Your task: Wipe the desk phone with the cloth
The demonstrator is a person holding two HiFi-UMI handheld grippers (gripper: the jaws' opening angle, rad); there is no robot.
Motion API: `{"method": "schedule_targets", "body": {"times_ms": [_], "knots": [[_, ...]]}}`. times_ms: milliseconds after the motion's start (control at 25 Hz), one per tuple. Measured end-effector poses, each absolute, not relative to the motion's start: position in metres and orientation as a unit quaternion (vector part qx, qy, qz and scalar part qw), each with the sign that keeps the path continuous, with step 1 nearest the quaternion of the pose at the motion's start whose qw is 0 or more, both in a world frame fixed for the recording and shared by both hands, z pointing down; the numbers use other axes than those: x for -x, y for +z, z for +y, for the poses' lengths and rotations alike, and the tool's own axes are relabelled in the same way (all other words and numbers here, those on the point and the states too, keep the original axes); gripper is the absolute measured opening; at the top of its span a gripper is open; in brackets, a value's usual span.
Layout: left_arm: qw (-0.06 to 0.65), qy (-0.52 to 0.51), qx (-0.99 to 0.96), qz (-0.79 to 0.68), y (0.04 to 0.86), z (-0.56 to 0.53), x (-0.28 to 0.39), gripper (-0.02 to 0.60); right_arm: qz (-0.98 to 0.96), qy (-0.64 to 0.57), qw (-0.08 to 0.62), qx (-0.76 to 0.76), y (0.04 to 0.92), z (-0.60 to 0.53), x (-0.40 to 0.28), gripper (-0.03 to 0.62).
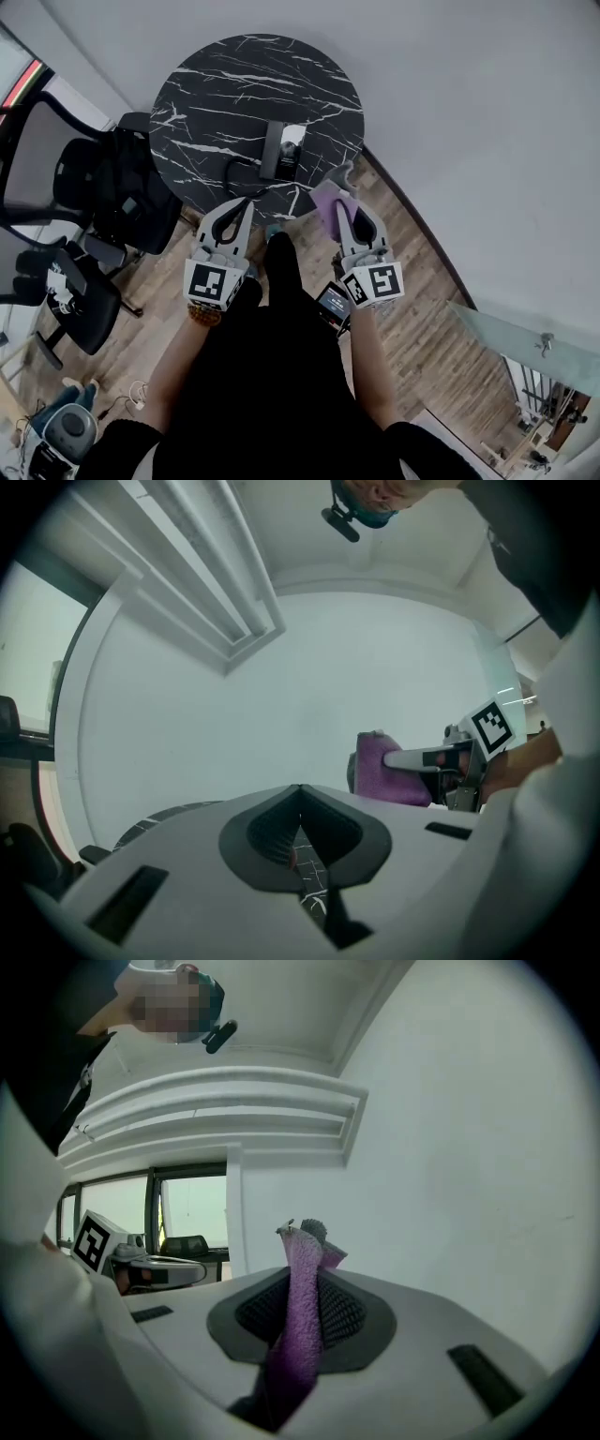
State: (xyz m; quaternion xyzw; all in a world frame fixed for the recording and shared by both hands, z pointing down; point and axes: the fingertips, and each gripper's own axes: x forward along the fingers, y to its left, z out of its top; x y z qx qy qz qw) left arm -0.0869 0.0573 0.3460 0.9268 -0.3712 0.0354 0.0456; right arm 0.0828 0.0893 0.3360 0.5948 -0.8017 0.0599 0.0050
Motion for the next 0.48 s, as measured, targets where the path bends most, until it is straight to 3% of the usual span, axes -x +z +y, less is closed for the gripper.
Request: {"method": "schedule_targets", "body": {"times_ms": [480], "knots": [[-0.001,0.106,-0.926,-0.363,0.348,-0.032,0.026,0.012,-0.839,0.071,0.047,-0.538,0.374,-0.045,-0.134,0.074]]}}
